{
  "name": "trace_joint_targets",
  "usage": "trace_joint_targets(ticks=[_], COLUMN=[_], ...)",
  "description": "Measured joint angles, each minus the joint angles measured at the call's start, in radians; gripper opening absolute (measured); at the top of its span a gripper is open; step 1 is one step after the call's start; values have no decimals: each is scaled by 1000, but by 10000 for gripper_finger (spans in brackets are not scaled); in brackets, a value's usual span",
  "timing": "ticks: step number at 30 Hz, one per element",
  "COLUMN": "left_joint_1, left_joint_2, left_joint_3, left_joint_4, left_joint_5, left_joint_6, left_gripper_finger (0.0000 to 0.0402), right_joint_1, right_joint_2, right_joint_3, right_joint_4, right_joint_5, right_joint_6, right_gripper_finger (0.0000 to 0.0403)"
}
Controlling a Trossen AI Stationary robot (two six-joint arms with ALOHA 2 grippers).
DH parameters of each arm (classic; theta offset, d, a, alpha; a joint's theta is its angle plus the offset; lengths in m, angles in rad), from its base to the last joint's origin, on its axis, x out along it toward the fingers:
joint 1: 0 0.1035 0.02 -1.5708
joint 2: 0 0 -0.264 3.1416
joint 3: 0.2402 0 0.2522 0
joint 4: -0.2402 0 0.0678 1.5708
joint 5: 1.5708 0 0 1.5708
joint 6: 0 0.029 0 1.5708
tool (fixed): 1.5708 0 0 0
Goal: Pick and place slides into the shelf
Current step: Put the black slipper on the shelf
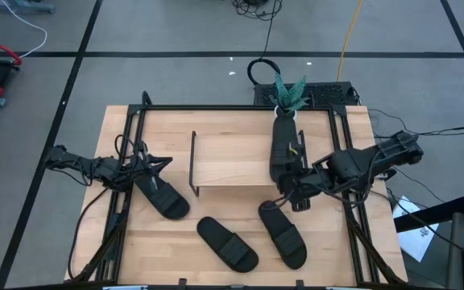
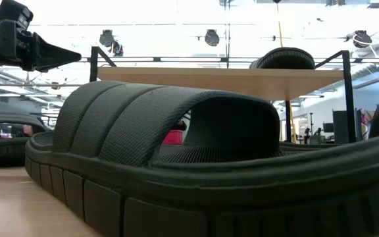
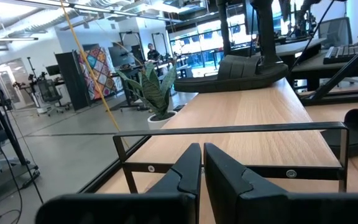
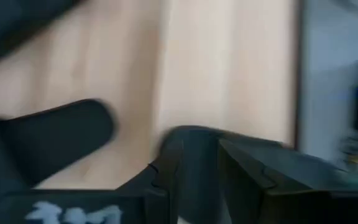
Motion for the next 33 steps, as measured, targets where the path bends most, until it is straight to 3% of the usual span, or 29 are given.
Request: trace_joint_targets(ticks=[2, 9, 15, 19, 23, 27, 33], left_joint_1=[0, 0, 0, 0, 0, 0, 0], left_joint_2=[0, 0, 0, 0, 0, 0, 0], left_joint_3=[0, 0, 0, 0, 0, 0, 0], left_joint_4=[0, 0, 0, 0, 0, 0, 0], left_joint_5=[0, 0, 0, 0, 0, 0, 0], left_joint_6=[0, -9, -10, -9, -7, -6, -5], left_gripper_finger=[26, 26, 26, 26, 26, 26, 26], right_joint_1=[-7, 15, 16, 17, 19, 20, 17], right_joint_2=[7, 11, 11, 11, 11, 11, 11], right_joint_3=[0, -153, -330, -369, -372, -372, -372], right_joint_4=[-12, -15, 27, 46, 56, 50, 37], right_joint_5=[28, 330, 393, 442, 456, 469, 521], right_joint_6=[9, 33, 69, 87, 113, 138, 163], right_gripper_finger=[83, 104, 189, 255, 295, 302, 280])
